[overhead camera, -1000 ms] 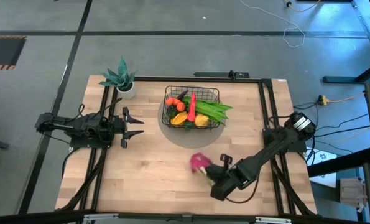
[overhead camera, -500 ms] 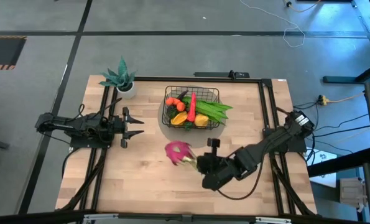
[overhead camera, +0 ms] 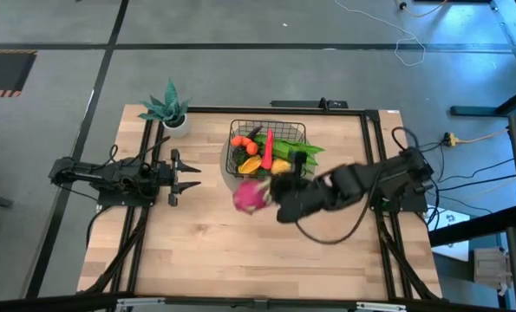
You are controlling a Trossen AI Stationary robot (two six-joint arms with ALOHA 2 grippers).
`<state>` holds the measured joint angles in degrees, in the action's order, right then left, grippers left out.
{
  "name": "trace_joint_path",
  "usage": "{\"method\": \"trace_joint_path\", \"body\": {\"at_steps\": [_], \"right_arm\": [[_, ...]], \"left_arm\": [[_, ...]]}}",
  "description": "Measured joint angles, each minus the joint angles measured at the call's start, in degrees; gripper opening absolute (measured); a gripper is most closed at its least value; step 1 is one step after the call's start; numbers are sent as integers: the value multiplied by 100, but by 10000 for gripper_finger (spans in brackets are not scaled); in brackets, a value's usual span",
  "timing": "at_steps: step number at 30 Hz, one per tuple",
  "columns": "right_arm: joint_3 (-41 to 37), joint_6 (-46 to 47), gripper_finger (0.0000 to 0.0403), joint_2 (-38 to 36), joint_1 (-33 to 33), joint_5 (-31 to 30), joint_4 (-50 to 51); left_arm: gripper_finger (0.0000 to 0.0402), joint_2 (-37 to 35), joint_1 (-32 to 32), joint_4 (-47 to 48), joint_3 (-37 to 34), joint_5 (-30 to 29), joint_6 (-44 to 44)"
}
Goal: Build produce basket
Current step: Put the dragon fruit into the wire basket
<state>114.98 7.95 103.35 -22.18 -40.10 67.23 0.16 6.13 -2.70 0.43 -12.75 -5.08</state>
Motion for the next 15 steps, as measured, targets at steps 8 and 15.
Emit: {"method": "trace_joint_path", "body": {"at_steps": [8, 15], "right_arm": [[1095, -438, 0, 0, 872, 5, 723], [1475, -362, 0, 0, 1697, 7, 1476]], "left_arm": [[173, 0, 0, 2, 0, 0, 0], [173, 0, 0, 2, 0, 0, 0]]}}
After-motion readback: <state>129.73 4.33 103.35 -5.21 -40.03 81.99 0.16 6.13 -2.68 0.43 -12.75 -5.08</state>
